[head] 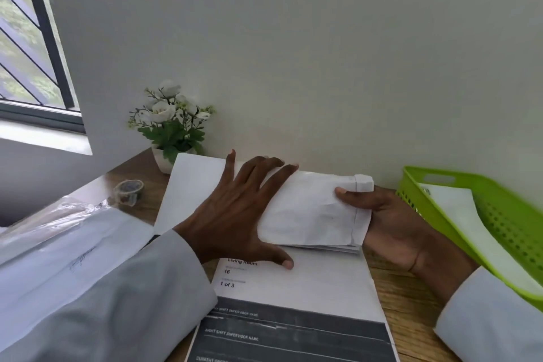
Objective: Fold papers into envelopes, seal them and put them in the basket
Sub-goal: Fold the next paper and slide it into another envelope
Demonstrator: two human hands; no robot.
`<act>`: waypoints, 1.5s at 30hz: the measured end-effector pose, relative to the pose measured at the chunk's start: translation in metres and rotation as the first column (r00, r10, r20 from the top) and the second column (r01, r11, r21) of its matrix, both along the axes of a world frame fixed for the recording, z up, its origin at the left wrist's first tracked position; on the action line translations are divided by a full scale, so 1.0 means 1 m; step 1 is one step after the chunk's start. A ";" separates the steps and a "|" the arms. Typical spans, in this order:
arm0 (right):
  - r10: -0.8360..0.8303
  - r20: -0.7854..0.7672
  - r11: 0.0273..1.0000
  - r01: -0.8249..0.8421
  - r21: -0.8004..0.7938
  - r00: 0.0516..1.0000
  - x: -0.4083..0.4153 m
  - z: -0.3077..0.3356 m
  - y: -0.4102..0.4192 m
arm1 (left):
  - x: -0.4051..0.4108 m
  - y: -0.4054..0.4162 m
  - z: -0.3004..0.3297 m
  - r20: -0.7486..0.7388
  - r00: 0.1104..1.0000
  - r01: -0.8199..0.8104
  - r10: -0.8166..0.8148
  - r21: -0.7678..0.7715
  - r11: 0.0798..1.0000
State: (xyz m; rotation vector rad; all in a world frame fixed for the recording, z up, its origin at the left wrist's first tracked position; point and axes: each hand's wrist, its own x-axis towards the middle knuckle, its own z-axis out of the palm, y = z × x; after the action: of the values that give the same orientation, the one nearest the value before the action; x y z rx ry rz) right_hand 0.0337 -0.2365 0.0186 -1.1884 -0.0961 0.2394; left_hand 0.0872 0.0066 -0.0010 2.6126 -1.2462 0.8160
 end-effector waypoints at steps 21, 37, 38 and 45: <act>-0.011 0.548 0.380 0.511 -0.771 0.836 0.010 -0.032 0.007 | 0.019 0.039 0.016 0.054 0.994 -0.094 0.094 0.007 0.996; 0.153 0.319 0.162 0.295 -0.942 0.935 0.023 -0.030 0.001 | 0.032 0.057 0.004 -0.082 0.991 -0.112 0.110 -0.021 0.993; 0.157 0.307 0.165 0.282 -0.945 0.939 0.023 -0.029 -0.001 | 0.032 0.058 0.004 -0.083 0.990 -0.116 0.113 -0.028 0.993; 0.148 0.229 0.147 0.207 -0.967 0.962 0.024 -0.021 -0.006 | 0.032 0.058 0.003 -0.090 0.990 -0.109 0.104 -0.050 0.993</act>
State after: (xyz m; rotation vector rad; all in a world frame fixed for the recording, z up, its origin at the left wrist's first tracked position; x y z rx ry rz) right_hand 0.0576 -0.2428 -0.0027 -2.6446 -0.1657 0.0573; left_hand 0.1189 0.0642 0.0022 2.6590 -1.0547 0.7321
